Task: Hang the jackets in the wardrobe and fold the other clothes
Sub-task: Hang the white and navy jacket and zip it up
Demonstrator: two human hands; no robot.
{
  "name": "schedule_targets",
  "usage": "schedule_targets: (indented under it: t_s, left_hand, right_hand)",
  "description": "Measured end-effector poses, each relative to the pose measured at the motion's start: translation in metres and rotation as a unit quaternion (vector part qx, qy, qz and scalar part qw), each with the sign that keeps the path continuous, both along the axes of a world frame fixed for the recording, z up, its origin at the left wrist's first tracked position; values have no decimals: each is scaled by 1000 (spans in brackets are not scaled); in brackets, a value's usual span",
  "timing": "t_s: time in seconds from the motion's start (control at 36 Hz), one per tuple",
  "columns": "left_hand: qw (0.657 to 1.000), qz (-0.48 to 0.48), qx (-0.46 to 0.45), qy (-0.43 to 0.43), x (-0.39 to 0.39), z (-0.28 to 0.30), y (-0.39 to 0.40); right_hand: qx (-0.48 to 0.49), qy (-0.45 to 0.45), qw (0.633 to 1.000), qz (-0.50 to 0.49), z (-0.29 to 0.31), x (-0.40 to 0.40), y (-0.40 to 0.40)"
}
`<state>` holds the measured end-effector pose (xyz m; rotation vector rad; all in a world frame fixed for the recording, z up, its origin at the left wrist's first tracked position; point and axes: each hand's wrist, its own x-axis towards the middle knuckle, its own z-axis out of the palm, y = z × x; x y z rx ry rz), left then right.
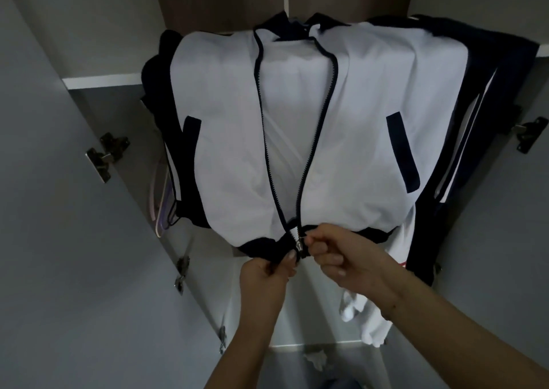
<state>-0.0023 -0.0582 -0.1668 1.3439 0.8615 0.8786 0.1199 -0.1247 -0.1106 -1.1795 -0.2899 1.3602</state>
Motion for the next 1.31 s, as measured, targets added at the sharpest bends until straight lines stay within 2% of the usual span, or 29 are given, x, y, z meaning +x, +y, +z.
schedule_targets:
  t_s: [0.06,0.11,0.19,0.31,0.44,0.67,0.75,0.86,0.94,1.03,1.11,1.17,1.25,1.31]
  left_hand:
    - [1000,12,-3,-15,-3,2,3]
    - [998,12,-42,-48,-6,2,3]
    - [993,-15,-87,-81,-8,-1,-4]
    - [996,-40,-59,-51,-8,-5,-8]
    - [998,-13,44,46,-14,-14,0]
    - [993,-24,51,102,-19,-23,12]
    - [996,-32,16,83,-21,-23,15]
    - [997,-46,-60,-11,-21,-21,15]
    - [996,-82,-15,-21,-17,-18,16]
    - [990,-98,92,37,-12,-16,19]
    - [972,-82,199,89,-10,-23,25]
    - [962,-78,242,99,-11,-28,27]
    - [958,-92,254,98,-13,-33,26]
    - [958,-92,255,97,-13,-36,25]
  right_hand:
    - [2,-40,999,11,5,-2,4]
    - [-1,-76,997,20,4,-5,4]
    - [1,-84,996,34,-5,-8,0]
    - [11,-79,996,34,-16,-12,-3]
    - [-11,-98,995,28,-26,-15,-1]
    - [-11,-27,1000,2,-32,-15,13]
    - [4,-59,998,-8,-36,-18,16]
    - [28,-114,993,-6,-40,-25,12]
    - [61,-115,992,5,-42,-32,6]
    - [78,-132,988,-5,-42,-37,4]
    - [55,-144,988,-26,-40,-35,4]
    - [35,-91,995,-34,-37,-30,4]
    - [10,47,998,-34,-31,-22,8]
    - [2,83,996,-29,-28,-20,12]
